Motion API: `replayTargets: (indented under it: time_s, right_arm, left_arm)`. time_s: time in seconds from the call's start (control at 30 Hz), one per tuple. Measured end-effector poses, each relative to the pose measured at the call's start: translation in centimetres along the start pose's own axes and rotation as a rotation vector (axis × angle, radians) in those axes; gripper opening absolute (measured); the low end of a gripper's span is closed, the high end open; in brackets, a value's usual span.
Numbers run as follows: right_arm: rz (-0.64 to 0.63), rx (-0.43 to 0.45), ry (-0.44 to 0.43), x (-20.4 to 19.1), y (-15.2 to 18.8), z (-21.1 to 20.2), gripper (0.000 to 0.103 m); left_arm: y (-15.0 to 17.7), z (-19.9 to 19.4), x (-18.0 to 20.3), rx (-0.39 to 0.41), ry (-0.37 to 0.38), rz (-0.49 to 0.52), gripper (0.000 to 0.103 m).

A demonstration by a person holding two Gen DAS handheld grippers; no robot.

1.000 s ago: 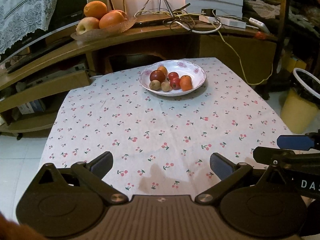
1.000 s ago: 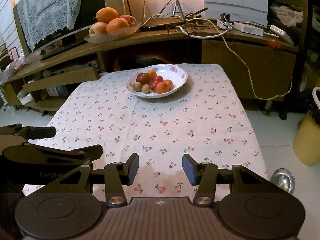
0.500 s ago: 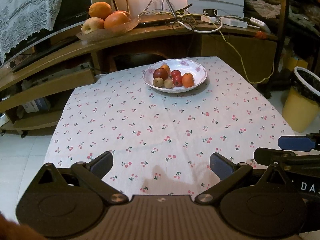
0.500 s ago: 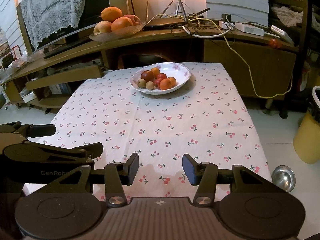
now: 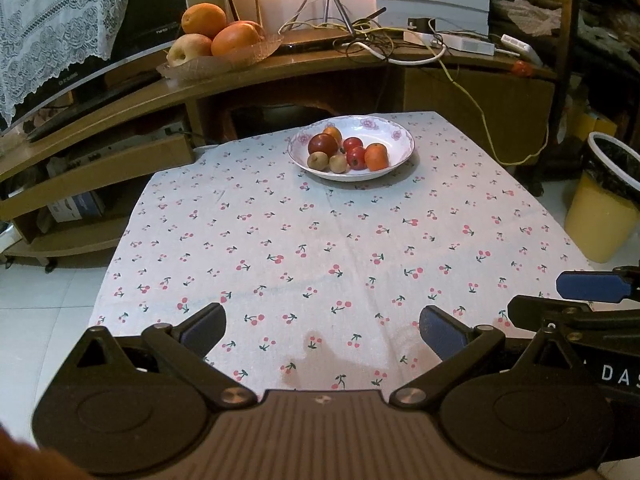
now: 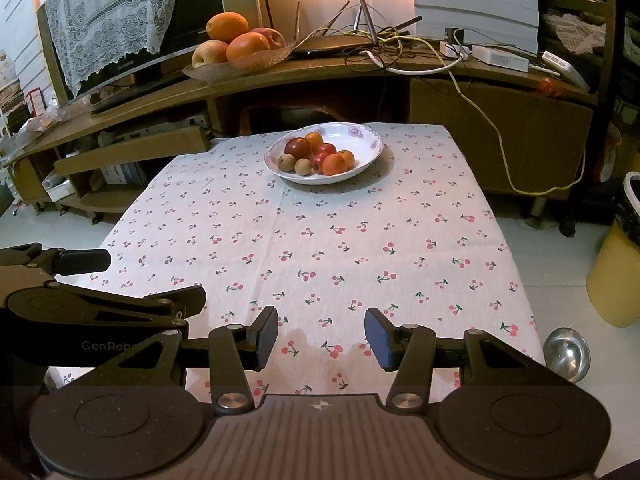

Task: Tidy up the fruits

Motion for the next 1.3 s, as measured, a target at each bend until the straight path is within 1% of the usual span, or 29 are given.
replayTargets:
  time_s: [0.7, 0.9, 1.3]
  right_arm:
    - [-0.002, -0.011, 0.001, -0.1, 0.5, 0.1, 0.051]
    - [-0.002, -0.011, 0.001, -0.1, 0.5, 0.0, 0.051]
    - [-0.001, -0.016, -0.002, -0.3, 1.0, 0.1, 0.051]
  left_arm:
    - [0.5, 0.0, 0.0, -0.01, -0.005, 0.001, 0.103]
    - [0.9, 0.1, -0.1, -0.023, 0.0, -0.017, 0.103]
    - [1.0, 0.0, -0.1, -0.017, -0.009, -0.004, 0.103]
Point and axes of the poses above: each gripper's, at about its wrist camera, not at the fingertips, and z roughly the way its jaws point, x to its right, y to its underside, the point moved 10 cm from there along z, roughly the way its jaws point, and after that the axes turned 11 degrees about -z, right-handed, at the moved point
